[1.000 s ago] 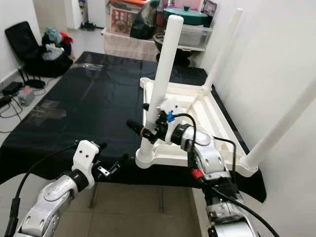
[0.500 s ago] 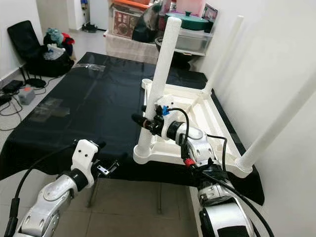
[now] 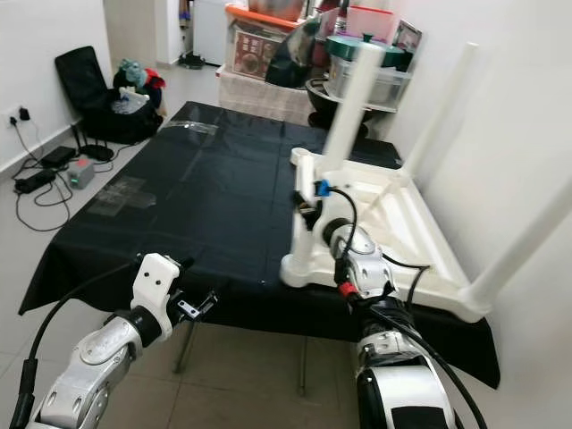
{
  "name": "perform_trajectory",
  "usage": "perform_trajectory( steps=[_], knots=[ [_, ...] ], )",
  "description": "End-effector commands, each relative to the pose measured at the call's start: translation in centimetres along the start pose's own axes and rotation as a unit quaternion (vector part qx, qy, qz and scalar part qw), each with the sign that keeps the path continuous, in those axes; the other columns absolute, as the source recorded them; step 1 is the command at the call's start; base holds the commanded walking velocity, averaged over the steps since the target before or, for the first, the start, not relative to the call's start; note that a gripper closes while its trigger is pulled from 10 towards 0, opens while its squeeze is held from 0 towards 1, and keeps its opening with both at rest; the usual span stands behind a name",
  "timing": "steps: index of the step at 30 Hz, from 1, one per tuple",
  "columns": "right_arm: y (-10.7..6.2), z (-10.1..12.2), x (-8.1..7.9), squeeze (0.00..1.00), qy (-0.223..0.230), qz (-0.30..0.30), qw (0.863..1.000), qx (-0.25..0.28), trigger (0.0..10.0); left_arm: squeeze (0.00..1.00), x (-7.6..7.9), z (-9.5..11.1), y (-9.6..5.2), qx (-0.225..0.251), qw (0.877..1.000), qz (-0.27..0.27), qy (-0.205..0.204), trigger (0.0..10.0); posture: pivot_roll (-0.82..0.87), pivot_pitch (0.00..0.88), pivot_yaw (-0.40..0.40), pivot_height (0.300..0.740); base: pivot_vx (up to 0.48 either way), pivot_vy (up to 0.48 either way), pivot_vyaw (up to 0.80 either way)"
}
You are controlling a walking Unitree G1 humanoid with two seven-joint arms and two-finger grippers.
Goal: Building children table
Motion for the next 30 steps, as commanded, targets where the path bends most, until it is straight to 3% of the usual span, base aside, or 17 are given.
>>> perform_trajectory(
  steps=[1,5,10,11,16,17,18,22,30],
  knots=[
    [-1.4,0.2,4.2,0.00,-0.024,-0.150,0.988,0.026,0.0,0.00,0.2,-0.2,-0.1,-0.005,1.000,-0.003,0.001,10.0,0.13,0.000,-0.150,0.740,0.000,0.000,0.00],
    [-3.1,-0.4,5.0,0.00,-0.012,-0.221,0.974,0.042,0.0,0.00,0.2,-0.3,-0.1,-0.008,1.000,-0.002,0.002,10.0,0.12,0.000,-0.141,0.740,0.000,0.000,0.00],
    [-4.5,-1.2,4.9,0.00,-0.004,-0.264,0.963,0.049,0.0,0.00,0.3,-0.4,0.1,-0.009,1.000,-0.004,0.003,10.0,0.10,0.000,-0.128,0.740,0.000,0.000,0.00],
    [-5.1,-1.3,5.4,0.00,0.002,-0.303,0.952,0.050,0.0,0.00,0.3,-0.5,0.1,-0.012,1.000,-0.004,0.003,10.0,0.10,0.000,-0.132,0.740,0.000,0.000,0.00],
    [-5.2,-1.3,5.7,0.00,0.007,-0.320,0.946,0.045,0.0,0.00,0.2,-0.6,0.0,-0.014,1.000,-0.001,0.004,10.0,0.11,0.000,-0.137,0.740,0.000,0.000,0.00],
    [-4.9,-1.6,5.4,0.00,0.016,-0.311,0.950,0.035,4.3,0.00,0.1,-0.6,0.0,-0.015,1.000,0.002,0.004,10.0,0.11,0.000,-0.141,0.740,0.000,0.000,0.00],
    [-4.6,-1.9,4.7,0.00,0.023,-0.293,0.956,0.021,10.0,0.00,0.0,-0.6,0.0,-0.016,1.000,0.005,0.005,10.0,0.11,0.000,-0.141,0.740,0.000,0.000,0.00],
    [-4.3,-1.8,3.0,0.00,0.046,-0.254,0.966,0.018,10.0,0.00,-0.1,-0.6,0.0,-0.016,1.000,0.007,0.006,10.0,0.11,0.000,-0.141,0.740,0.000,0.000,0.00],
    [-4.4,-1.3,3.0,0.00,0.052,-0.246,0.967,0.031,10.0,0.00,-0.1,-0.7,0.0,-0.016,1.000,0.006,0.006,10.0,0.11,0.000,-0.138,0.740,0.000,0.000,0.00]
  ],
)
Point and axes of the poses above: a point about 5 cm out from each wrist's last joint towards the gripper, its own y axis pointing out of the wrist towards the gripper, its own z axis along the axis of the wrist's last joint, x = y × z, the point moved 3 cm from there along y, pointing out of the wrist towards the gripper, and after that the axes turned 13 degrees about y, right-handed, at the moved point
